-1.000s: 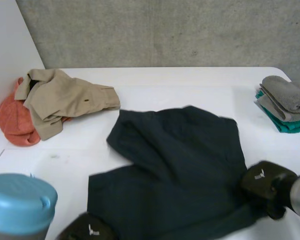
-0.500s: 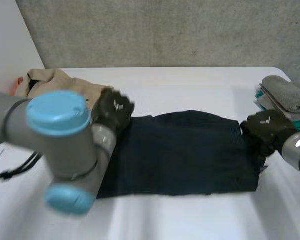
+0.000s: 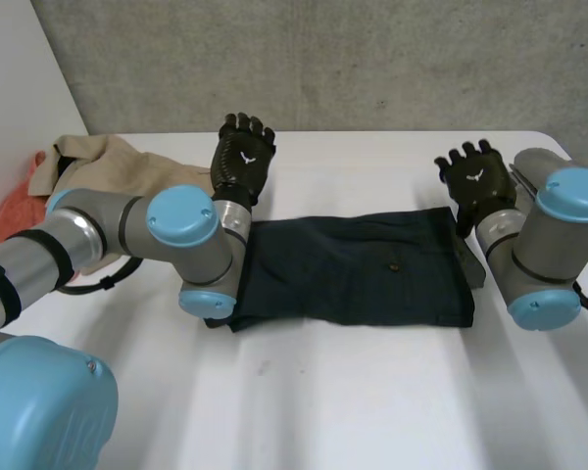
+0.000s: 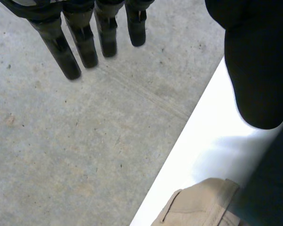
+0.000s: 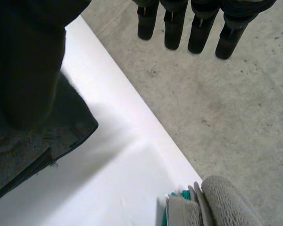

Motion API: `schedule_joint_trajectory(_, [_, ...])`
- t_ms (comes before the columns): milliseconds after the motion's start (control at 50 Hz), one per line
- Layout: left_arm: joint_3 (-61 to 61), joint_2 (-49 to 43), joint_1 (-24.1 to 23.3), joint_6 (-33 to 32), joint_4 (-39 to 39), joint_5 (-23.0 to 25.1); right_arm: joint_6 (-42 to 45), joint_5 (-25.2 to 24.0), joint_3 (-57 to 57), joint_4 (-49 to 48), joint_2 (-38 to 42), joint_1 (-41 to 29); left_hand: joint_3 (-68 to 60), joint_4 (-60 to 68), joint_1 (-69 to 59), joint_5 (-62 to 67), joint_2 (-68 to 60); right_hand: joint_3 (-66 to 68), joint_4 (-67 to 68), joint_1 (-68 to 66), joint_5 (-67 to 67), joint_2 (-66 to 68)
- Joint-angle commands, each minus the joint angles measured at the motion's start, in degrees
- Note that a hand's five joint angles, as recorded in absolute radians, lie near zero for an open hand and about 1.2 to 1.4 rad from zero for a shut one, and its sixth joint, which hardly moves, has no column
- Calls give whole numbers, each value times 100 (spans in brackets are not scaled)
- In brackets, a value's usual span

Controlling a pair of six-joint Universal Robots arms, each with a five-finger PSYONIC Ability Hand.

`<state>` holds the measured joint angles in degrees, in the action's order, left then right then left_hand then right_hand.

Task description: Fold the laundry.

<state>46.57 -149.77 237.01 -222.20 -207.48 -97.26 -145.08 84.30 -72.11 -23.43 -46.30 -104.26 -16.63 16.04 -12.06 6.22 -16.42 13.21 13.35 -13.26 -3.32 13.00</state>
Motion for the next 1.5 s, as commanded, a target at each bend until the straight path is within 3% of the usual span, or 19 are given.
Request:
schedule_joint_trajectory(20, [668, 649, -252, 18, -161, -21, -547, 148, -232, 338, -835, 73, 625, -565, 168, -584, 604, -321, -335, 326, 332, -300])
schedule_joint_trajectory(140, [1554, 1659, -287, 71, -170, -47, -925, 78, -698, 1970, -1863, 134, 624, -565, 168, -584, 604, -321, -335, 326, 332, -300])
schedule_joint_trajectory(240, [2259, 2223, -305, 89, -170, -56, -1180, -54, -1234, 2931, -2102, 239, 624, -565, 168, -584, 604, -128, -142, 133, 139, -106])
schedule_joint_trajectory(340, [2769, 2408, -375, 220, -170, -56, -1348, -641, -1849, 2732, -2111, 310, 624, -565, 168, -584, 604, 191, 177, -186, -180, 213])
schedule_joint_trajectory(520, [3156, 2356, -516, 432, -170, -56, -1357, -705, -1956, 1615, -1321, 257, 624, -565, 168, -584, 604, 1217, 1203, -1212, -1206, 1238])
schedule_joint_trajectory(600, [3209, 2347, -551, 432, -179, -56, -1322, -696, -1833, 1509, -1065, 240, 624, -565, 168, -584, 604, 3078, 3064, -3073, -3067, 3100])
schedule_joint_trajectory(620, [3218, 2347, -551, 432, -170, -56, -1269, -652, -1798, 1482, -1048, 248, 624, -565, 168, -584, 604, 6643, 6629, -6638, -6632, 6664])
schedule_joint_trajectory(680, [3244, 2408, -551, 432, -170, -65, -1234, -442, -1902, 1264, -1118, 310, 624, -565, 168, -584, 604, 6679, 6665, -6674, -6668, 6700])
schedule_joint_trajectory(800, [3332, 2610, -533, 440, -170, -73, -1067, -186, -2201, 867, -1969, 625, 624, -565, 168, -584, 604, 6679, 6665, -6674, -6668, 6700])
schedule_joint_trajectory(960, [3683, 3058, -524, 458, -170, -74, 874, -160, -2079, 1289, -2058, 970, 658, -599, 201, -617, 637, 6679, 6665, -6674, -6668, 6700])
schedule_joint_trajectory(1080, [3920, 3401, -445, 458, -170, -91, 1605, -282, -1499, 999, -2041, -541, 624, -565, 168, -584, 604, 6679, 6665, -6674, -6668, 6700])
schedule_joint_trajectory(1120, [3999, 3515, -393, 458, -170, -91, 1649, -440, -1437, 911, -2006, -927, 624, -565, 168, -584, 604, 6679, 6665, -6674, -6668, 6700])
schedule_joint_trajectory(1220, [4289, 3902, -217, 528, -170, -82, 2272, -1775, -1639, 902, -1567, -1860, 624, -565, 168, -584, 604, 6679, 6665, -6674, -6668, 6700])
schedule_joint_trajectory(1280, [4369, 3981, -190, 729, -170, -91, 3112, -2197, -1666, 963, -1199, -2185, 624, -565, 168, -584, 604, 6679, 6665, -6674, -6668, 6700])
schedule_joint_trajectory(1320, [4395, 3990, -182, 870, -170, -91, 3528, -2164, -1622, 999, -1057, -2239, 624, -565, 168, -584, 604, 6679, 6665, -6674, -6668, 6700])
schedule_joint_trajectory(1340, [4395, 3999, -173, 941, -170, -91, 3704, -2129, -1595, 1016, -1013, -2248, 624, -565, 168, -584, 604, 6002, 5988, -5997, -5991, 6024])
schedule_joint_trajectory(1360, [4395, 3999, -173, 1080, -170, -91, 3915, -2111, -1552, 1008, -1004, -2248, 624, -565, 168, -584, 604, 3697, 3683, -3692, -3686, 3719])
schedule_joint_trajectory(1420, [4360, 3990, -164, 1248, -170, -91, 3830, -2058, -1516, 990, -1039, -2256, 624, -565, 168, -584, 604, -100, -114, 105, 111, -78])
schedule_joint_trajectory(1500, [4202, 3982, -138, 1389, -179, -82, 2532, -2155, -1621, 929, -1363, -2046, 557, -498, 100, -517, 537, -321, -335, 326, 332, -300])
